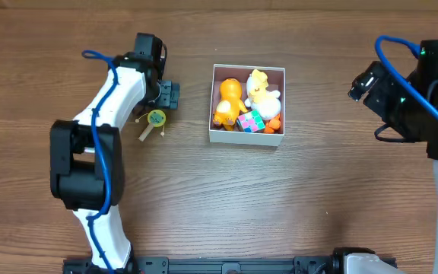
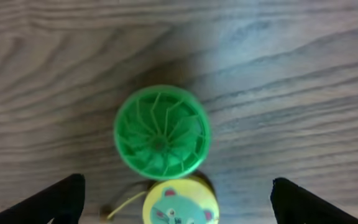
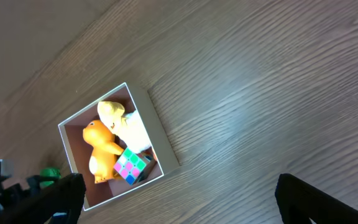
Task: Pack container
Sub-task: 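Move the left gripper to the green round toy and grasp it, then drop the green toy into the box with the left gripper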
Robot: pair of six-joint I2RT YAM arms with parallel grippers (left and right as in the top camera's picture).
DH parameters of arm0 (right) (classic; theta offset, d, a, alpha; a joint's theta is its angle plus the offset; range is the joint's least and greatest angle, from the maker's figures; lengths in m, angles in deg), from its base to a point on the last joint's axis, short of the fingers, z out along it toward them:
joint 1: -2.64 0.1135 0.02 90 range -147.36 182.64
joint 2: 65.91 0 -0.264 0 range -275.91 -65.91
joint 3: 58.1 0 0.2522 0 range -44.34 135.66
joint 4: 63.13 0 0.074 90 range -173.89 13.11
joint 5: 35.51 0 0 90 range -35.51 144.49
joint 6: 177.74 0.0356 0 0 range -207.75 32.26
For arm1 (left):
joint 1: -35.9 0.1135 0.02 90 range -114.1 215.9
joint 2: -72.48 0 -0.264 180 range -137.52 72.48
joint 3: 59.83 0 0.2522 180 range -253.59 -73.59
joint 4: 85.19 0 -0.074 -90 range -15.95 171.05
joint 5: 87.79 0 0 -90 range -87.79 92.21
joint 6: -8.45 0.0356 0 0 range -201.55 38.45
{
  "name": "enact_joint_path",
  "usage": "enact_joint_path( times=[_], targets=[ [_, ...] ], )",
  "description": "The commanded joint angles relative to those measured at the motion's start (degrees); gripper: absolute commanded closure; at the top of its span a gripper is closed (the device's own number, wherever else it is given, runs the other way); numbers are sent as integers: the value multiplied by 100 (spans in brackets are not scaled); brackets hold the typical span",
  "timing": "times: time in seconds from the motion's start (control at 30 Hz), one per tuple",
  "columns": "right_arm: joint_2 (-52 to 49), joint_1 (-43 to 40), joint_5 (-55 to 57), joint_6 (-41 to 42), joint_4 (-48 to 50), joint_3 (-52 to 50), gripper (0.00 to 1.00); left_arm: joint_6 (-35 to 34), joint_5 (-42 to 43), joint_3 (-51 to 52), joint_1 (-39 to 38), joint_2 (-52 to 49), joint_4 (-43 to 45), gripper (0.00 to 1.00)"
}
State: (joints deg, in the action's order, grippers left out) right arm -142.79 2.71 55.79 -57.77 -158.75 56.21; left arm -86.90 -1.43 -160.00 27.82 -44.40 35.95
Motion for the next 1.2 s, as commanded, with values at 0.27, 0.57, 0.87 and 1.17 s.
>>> enact_joint_path(
  times=[0.27, 0.57, 0.87, 1.17],
  targets=[
    [4, -20, 9, 26, 26, 22, 0, 223, 256, 11, 330, -203, 885, 3],
    [4, -20, 9, 26, 26, 22, 0, 232, 474, 11, 330, -474, 1139, 6],
    [4, -20, 9, 26, 26, 22, 0, 326, 474, 11, 330, -901, 1204, 14],
    [4, -20, 9, 26, 26, 22, 0, 328, 479, -7, 319, -901, 1191, 48]
  ],
)
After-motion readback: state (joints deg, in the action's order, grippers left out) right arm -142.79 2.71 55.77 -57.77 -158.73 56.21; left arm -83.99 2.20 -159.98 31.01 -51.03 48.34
